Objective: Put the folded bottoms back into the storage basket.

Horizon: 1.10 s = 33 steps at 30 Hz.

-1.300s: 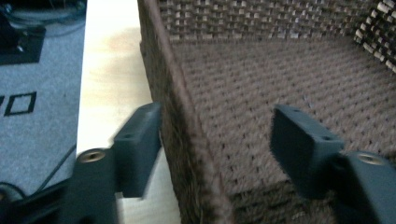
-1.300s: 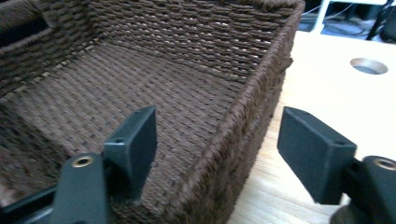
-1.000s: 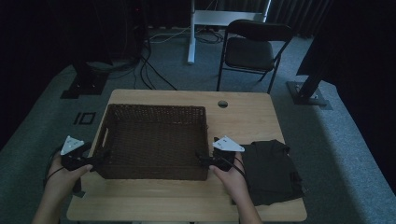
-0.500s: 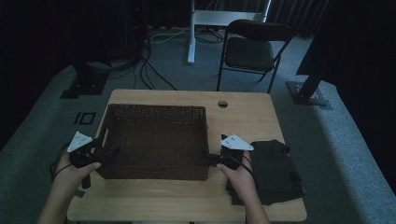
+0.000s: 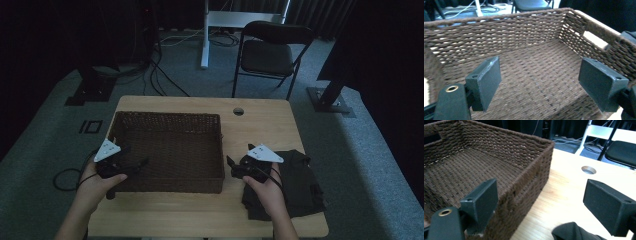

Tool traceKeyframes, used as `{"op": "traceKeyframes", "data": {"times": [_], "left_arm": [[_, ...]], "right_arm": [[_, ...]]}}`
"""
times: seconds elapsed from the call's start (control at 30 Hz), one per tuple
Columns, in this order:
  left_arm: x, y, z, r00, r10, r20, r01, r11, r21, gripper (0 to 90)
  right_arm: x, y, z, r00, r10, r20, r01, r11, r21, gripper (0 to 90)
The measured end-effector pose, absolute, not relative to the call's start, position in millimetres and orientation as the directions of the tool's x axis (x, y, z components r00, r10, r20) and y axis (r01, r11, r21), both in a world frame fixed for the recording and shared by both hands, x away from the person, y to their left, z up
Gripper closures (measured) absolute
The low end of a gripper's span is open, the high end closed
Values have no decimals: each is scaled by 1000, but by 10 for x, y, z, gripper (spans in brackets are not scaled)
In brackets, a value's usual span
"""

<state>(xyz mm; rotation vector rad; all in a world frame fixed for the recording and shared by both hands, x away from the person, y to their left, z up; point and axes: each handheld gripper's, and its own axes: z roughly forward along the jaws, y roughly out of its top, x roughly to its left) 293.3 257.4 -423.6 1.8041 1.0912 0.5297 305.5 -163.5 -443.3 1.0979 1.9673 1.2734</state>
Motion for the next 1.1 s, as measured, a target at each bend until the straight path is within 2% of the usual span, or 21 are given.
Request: {"op": "traceKeyframes", "data": {"times": [1.1], "left_arm": [[2947, 1457, -4107, 712, 698, -80, 367, -273, 889, 189]], "right_arm": [[2914, -2276, -4494, -410, 911, -35, 364, 199, 910, 123]]}}
